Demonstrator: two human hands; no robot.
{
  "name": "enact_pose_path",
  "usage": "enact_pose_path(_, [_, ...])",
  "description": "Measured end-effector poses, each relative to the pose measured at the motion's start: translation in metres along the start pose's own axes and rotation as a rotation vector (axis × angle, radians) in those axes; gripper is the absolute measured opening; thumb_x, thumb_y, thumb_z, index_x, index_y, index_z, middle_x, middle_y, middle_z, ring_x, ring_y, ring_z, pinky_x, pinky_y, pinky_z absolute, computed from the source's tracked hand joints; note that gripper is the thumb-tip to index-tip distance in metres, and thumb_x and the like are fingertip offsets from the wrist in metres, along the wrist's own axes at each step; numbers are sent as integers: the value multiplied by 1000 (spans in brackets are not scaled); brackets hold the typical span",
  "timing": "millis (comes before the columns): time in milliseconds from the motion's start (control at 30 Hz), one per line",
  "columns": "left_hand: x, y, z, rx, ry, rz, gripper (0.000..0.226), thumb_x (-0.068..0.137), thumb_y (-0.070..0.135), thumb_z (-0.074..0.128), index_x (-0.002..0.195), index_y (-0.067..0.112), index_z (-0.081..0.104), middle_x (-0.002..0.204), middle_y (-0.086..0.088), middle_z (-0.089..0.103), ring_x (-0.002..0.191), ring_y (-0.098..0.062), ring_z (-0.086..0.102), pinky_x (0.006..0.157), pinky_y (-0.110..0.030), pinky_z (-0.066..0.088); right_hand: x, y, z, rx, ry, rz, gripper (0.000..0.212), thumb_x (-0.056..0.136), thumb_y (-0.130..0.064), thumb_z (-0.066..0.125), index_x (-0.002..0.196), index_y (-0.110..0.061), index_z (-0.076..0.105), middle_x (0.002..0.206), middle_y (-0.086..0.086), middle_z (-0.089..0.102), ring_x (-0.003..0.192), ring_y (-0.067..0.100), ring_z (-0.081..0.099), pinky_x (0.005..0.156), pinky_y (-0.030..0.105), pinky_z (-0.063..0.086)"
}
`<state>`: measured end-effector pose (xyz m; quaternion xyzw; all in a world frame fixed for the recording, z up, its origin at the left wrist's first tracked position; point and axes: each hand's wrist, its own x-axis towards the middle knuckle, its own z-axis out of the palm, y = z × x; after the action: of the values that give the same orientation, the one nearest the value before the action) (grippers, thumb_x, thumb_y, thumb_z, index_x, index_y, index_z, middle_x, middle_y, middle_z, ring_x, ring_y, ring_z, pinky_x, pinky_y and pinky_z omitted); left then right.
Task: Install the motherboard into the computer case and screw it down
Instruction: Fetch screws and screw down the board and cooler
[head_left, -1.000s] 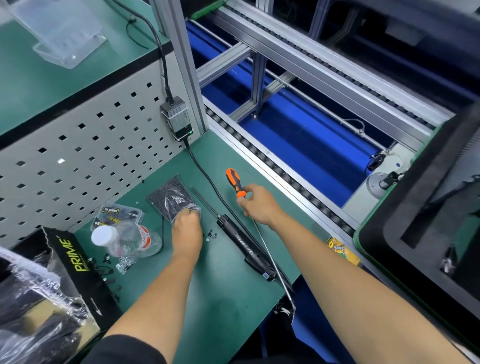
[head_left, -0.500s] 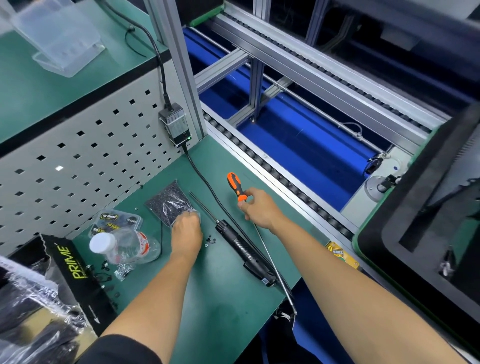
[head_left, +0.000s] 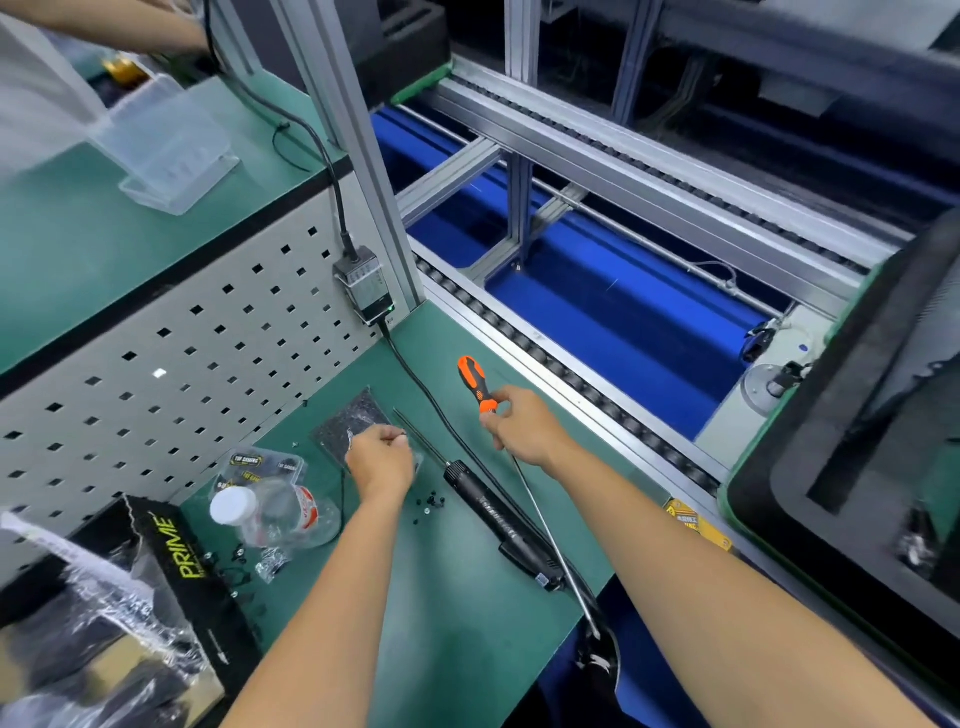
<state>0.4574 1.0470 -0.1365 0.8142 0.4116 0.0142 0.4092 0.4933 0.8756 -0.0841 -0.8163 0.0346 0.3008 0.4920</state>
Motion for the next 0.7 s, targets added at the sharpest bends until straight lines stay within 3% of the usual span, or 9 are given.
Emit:
enact_pose_path(67, [-9,16,7,-84,-52,10,16,86,1,58,83,14,68,83,0,67,67,-8,55,70,-21,47,-3,0,-2,3,1,-7,34,99,-17,49,133,-12,47,72,2,56,58,8,51,53,21,39])
enact_pose_path(167, [-29,38,24,-160,-154,49,20,85,2,60,77,18,65,79,1,65,71,-12,58,75,-28,51,-11,1,-10,-9,31,-29,33,99,-17,49,131,-12,49,70,1,56,57,7,52,52,21,38])
enact_pose_path(300, [-64,66,53,-255,-318,97,16,87,0,59,80,12,66,78,-5,65,70,-16,57,68,-27,48,-25,10,-38,-42,122,-50,24,97,-19,51,120,-14,55,75,4,61,51,8,47,49,21,35])
enact_pose_path(400, [-92,86,75,-314,-406,113,18,86,-3,58,76,10,65,69,-6,62,61,-15,53,62,-25,44,-41,18,-71,-47,197,-50,23,96,-19,52,115,-10,57,83,9,60,68,21,53,62,28,40])
enact_pose_path(533, [-143,117,108,-334,-599,200,24,80,-10,54,70,9,63,57,0,61,51,-9,51,52,-19,43,-71,41,-125,-24,310,-27,19,93,-18,53,106,-6,59,87,13,65,76,29,56,69,37,44])
enact_pose_path(700, [-219,150,155,-235,-822,356,24,80,-9,53,67,8,62,64,-14,60,59,-20,50,56,-31,38,-122,84,-196,-43,414,10,16,94,-20,53,103,-9,59,81,10,61,68,23,53,67,35,45])
